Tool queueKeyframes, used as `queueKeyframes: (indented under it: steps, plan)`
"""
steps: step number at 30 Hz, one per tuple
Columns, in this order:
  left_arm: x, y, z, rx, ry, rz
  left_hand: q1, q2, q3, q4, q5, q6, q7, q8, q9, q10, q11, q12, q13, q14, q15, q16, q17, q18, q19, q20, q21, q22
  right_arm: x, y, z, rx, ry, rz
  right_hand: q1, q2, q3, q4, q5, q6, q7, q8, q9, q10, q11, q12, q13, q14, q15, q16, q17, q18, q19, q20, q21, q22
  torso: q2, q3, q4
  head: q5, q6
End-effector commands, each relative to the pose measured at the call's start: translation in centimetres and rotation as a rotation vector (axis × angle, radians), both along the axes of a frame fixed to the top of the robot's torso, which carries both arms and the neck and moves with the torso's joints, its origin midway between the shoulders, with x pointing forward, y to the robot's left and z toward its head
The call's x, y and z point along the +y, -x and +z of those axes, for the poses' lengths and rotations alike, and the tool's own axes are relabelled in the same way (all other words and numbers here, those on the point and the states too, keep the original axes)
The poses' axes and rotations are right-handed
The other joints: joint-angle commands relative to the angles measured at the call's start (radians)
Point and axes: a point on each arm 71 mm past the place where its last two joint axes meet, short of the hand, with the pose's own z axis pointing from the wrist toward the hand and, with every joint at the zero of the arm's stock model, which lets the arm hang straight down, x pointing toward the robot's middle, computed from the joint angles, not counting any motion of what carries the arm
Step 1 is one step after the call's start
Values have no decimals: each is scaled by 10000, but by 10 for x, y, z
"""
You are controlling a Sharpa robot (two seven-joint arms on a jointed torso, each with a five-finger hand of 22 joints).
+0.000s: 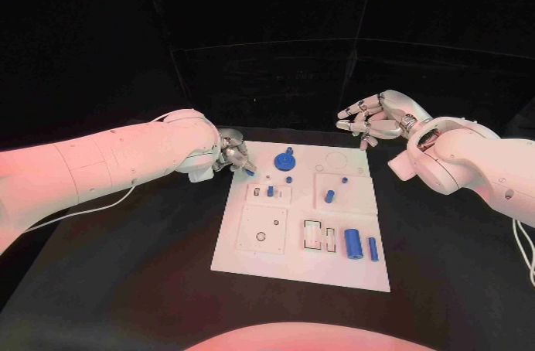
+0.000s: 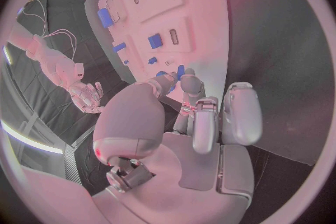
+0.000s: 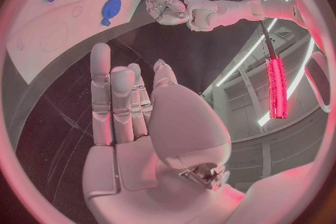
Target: Assemble the parts on the task board
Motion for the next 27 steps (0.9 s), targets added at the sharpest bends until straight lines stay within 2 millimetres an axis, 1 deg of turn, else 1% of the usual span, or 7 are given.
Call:
queueKeyframes:
  steps: [1,2,4,8,11,22,27]
  plan:
    - [0,5,0,-460,335,426,-101,21,1470,-1373,36,12,-78,56,16,167,-54,78,32,1039,-58,31,2635,-70,72,0,54,33,0,0,2,-49,1,52,113,-3,-21,-58,61,7,-14,28,8,-75,-26,69,-15,11,19,70,11,198,26,22,-27,11,4,-3,-4,25,-23]
    - [0,7,-1,-456,332,403,-101,21,1470,-1373,36,12,-78,56,16,167,-54,78,32,1039,-58,31,2635,-70,72,0,54,33,0,0,2,-49,2,52,113,-3,-21,-58,61,7,-14,28,8,-75,-26,69,-15,11,19,70,11,198,26,22,-27,11,3,-8,2,27,-33]
    - [-1,11,-4,-470,309,345,-110,12,1489,-1380,39,15,-81,64,18,175,-57,83,35,1039,-62,31,2635,-72,78,-3,63,44,0,0,1,-48,4,52,113,-3,-21,-58,61,7,-14,28,8,-75,-26,69,-15,11,19,70,11,198,26,22,-27,11,10,-2,-17,47,-32]
    - [-3,17,-9,-558,218,192,-126,-7,1525,-1393,46,21,-87,79,22,198,-63,103,56,1039,-68,31,2635,-77,91,-9,79,65,0,0,1,-46,5,60,113,-3,-21,-58,61,7,-14,28,8,-75,-26,69,-15,11,19,70,11,198,26,22,-27,11,16,-1,-18,56,-46]
    - [-6,22,-13,-597,79,59,-139,-23,1549,-1402,53,25,-91,90,25,222,-67,130,88,1039,-71,31,2635,-78,96,-13,84,72,0,0,1,-41,6,69,113,-3,-21,-58,61,7,-14,28,8,-75,-26,69,-15,11,19,70,11,198,26,22,-27,11,17,-3,-36,61,-72]
    - [-14,30,-22,-334,-171,-225,-152,-37,1572,-1409,60,27,-95,99,28,234,-70,138,95,1039,-76,31,2635,-94,128,-17,138,139,1,-1,1,-29,9,87,113,-3,-21,-58,61,7,-14,28,8,-75,-26,69,-15,11,19,70,11,198,26,22,-27,11,15,9,-36,53,-113]
    - [-14,32,-25,-95,-345,-286,-152,-37,1572,-1409,60,27,-95,99,28,234,-70,138,95,1039,-76,31,2635,-94,128,-17,138,139,1,-1,1,-26,11,82,113,-3,-21,-58,61,7,-14,28,8,-75,-26,69,-15,11,19,70,11,198,26,22,-27,11,12,6,-34,49,-130]
